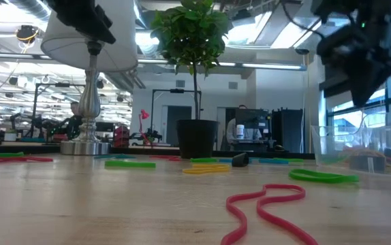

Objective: Pick and place rubber bands into bin
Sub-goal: Put the green rubber band into the transparent bin

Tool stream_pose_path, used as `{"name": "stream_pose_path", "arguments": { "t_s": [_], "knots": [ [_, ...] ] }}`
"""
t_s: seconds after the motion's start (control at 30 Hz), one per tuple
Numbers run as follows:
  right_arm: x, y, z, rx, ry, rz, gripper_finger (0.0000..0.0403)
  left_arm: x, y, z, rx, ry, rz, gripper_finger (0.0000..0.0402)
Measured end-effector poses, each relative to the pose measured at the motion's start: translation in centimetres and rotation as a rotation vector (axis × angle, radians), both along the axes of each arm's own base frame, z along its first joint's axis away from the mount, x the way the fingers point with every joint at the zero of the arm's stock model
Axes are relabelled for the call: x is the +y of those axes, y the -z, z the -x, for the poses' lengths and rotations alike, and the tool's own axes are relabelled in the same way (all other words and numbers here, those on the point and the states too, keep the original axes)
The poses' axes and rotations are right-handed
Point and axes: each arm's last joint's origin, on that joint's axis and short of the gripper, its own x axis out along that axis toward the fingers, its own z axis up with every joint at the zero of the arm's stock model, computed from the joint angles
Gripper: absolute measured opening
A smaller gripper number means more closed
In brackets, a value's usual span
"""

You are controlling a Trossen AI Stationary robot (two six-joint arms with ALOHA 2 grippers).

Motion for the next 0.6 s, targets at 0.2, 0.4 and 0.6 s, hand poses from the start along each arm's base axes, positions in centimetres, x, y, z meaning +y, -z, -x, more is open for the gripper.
{"name": "stream_pose_path", "arguments": {
  "t_s": [0.2,0.4,0.6],
  "knots": [
    [0.8,-2.1,-0.1,-0.042,0.037,0.055,0.0006,0.0,0.0,0.0,0.004,0.049,-0.050,0.0002],
    [2.0,-2.1,0.0,-0.062,0.063,0.052,0.0006,-0.1,0.1,0.0,0.017,0.094,-0.063,0.0003],
    [2.6,-2.0,0.1,-0.058,0.019,0.057,0.0002,-0.1,0.1,0.1,0.021,0.106,-0.054,0.0002]
  ]
}}
